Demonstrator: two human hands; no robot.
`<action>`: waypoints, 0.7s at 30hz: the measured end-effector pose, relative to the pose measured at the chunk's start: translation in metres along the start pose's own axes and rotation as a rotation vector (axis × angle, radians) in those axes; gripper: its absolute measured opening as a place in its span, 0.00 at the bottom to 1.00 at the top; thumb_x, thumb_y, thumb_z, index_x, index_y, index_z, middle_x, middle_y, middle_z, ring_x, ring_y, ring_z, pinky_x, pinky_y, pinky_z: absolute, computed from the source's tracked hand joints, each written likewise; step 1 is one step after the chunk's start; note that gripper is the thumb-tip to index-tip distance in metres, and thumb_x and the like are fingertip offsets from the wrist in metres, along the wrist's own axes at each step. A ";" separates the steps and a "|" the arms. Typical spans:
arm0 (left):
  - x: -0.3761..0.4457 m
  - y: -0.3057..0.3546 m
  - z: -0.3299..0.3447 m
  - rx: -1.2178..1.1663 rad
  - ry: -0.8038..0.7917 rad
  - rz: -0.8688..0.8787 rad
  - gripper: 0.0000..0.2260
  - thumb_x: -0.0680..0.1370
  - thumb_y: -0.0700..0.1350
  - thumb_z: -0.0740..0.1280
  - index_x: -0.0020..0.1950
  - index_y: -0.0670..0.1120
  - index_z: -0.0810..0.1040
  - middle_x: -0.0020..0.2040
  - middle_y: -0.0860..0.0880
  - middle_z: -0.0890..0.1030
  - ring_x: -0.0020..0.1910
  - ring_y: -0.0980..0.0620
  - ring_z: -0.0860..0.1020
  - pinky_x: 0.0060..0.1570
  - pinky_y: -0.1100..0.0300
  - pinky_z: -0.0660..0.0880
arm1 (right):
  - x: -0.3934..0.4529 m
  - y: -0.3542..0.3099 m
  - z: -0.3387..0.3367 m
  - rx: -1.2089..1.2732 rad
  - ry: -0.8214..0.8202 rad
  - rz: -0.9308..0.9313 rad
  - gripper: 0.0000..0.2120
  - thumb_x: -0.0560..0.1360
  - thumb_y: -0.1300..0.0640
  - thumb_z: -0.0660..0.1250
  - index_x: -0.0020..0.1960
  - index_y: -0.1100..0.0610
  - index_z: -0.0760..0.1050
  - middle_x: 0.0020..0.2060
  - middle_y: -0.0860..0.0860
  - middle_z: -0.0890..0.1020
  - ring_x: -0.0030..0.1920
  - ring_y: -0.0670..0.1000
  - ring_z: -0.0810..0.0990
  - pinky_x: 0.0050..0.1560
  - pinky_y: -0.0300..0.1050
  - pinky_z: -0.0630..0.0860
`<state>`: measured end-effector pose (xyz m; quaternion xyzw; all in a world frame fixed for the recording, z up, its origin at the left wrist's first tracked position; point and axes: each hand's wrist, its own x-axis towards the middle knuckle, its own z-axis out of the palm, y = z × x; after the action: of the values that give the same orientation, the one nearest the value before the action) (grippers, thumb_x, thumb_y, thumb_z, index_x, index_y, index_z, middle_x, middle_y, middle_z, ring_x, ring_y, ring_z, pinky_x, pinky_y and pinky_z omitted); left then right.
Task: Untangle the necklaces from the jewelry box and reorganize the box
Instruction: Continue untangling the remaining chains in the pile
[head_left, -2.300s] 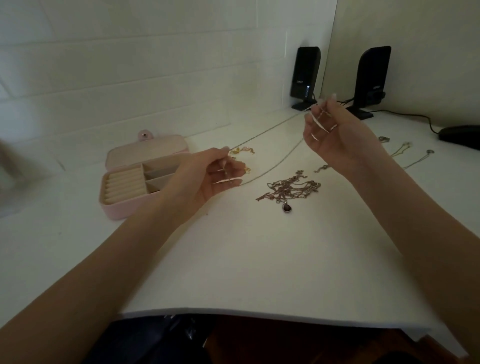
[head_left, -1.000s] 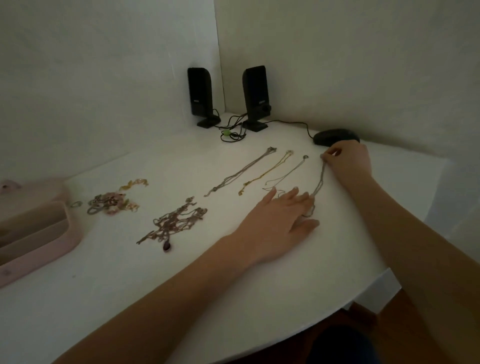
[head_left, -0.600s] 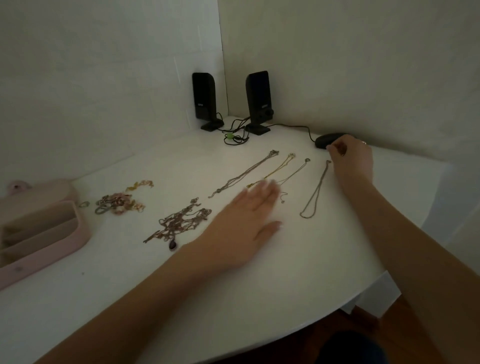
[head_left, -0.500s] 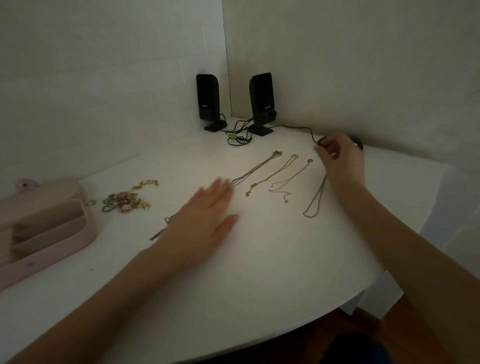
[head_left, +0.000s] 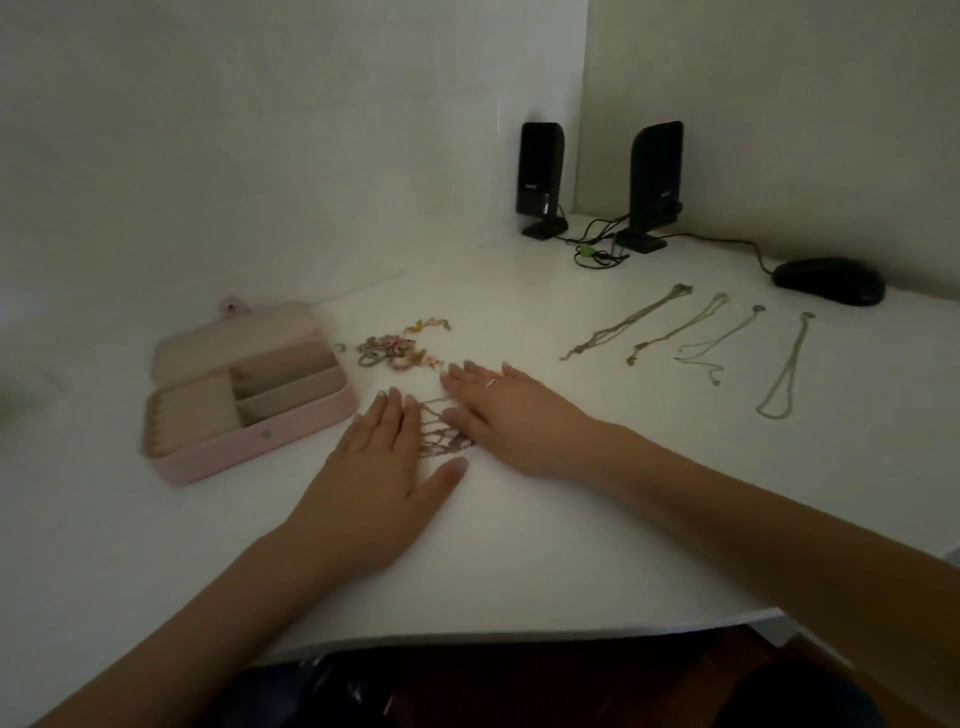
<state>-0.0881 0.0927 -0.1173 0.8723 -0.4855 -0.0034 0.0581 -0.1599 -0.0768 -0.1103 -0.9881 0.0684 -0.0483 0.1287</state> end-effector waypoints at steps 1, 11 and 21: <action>-0.002 -0.004 0.000 -0.003 0.011 -0.047 0.49 0.64 0.74 0.28 0.77 0.45 0.40 0.78 0.47 0.41 0.76 0.54 0.39 0.69 0.63 0.34 | 0.002 -0.007 0.005 -0.027 -0.030 -0.028 0.26 0.83 0.47 0.48 0.78 0.56 0.52 0.77 0.51 0.55 0.77 0.47 0.50 0.74 0.44 0.44; -0.047 -0.039 -0.005 0.018 0.000 -0.142 0.52 0.59 0.76 0.26 0.78 0.50 0.41 0.78 0.55 0.41 0.75 0.61 0.39 0.74 0.53 0.38 | 0.006 -0.047 0.005 0.419 0.075 -0.138 0.19 0.73 0.47 0.70 0.62 0.49 0.76 0.61 0.46 0.77 0.63 0.45 0.71 0.65 0.37 0.64; -0.062 -0.048 -0.013 0.049 0.054 -0.236 0.47 0.62 0.74 0.33 0.78 0.54 0.49 0.78 0.56 0.51 0.76 0.55 0.49 0.74 0.47 0.44 | 0.015 -0.065 0.010 0.393 0.073 -0.235 0.08 0.72 0.53 0.73 0.43 0.53 0.75 0.38 0.43 0.74 0.37 0.44 0.69 0.39 0.33 0.67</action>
<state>-0.0797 0.1720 -0.1129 0.9243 -0.3776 0.0249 0.0490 -0.1359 -0.0145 -0.1024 -0.9429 -0.0531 -0.1110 0.3096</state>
